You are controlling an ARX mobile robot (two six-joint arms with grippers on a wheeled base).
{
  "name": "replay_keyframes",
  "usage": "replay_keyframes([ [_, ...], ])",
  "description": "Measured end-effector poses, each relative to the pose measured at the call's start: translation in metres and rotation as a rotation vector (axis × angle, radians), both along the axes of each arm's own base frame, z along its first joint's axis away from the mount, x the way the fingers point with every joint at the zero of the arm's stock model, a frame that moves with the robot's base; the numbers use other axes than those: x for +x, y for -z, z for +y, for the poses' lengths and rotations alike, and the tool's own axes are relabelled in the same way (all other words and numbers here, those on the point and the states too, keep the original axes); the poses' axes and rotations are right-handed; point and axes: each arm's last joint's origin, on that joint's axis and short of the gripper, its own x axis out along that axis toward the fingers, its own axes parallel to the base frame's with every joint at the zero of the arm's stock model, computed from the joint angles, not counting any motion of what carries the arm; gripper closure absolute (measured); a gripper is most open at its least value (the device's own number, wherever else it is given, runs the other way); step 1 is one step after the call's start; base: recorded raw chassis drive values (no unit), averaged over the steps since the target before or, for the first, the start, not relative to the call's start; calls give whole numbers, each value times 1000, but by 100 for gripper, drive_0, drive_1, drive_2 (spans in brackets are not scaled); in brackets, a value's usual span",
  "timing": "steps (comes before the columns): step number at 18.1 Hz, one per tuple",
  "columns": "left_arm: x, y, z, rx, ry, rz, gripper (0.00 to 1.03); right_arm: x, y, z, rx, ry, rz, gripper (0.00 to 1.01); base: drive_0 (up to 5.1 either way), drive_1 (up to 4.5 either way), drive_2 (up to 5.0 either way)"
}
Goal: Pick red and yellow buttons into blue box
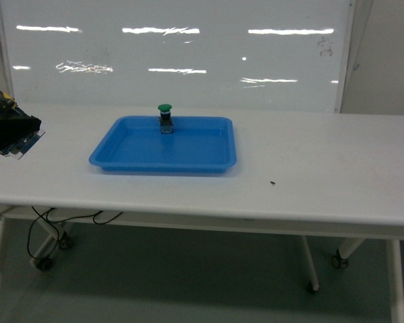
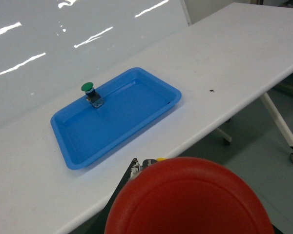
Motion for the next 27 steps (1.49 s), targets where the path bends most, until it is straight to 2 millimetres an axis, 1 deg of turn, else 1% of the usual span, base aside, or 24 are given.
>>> replay_keyframes([
  [16, 0, 0, 0, 0, 0, 4, 78, 0, 0, 0, -1, 1, 1, 72, 375, -472, 104],
  [27, 0, 0, 0, 0, 0, 0, 78, 0, 0, 0, -1, 1, 0, 72, 478, -372, -81],
])
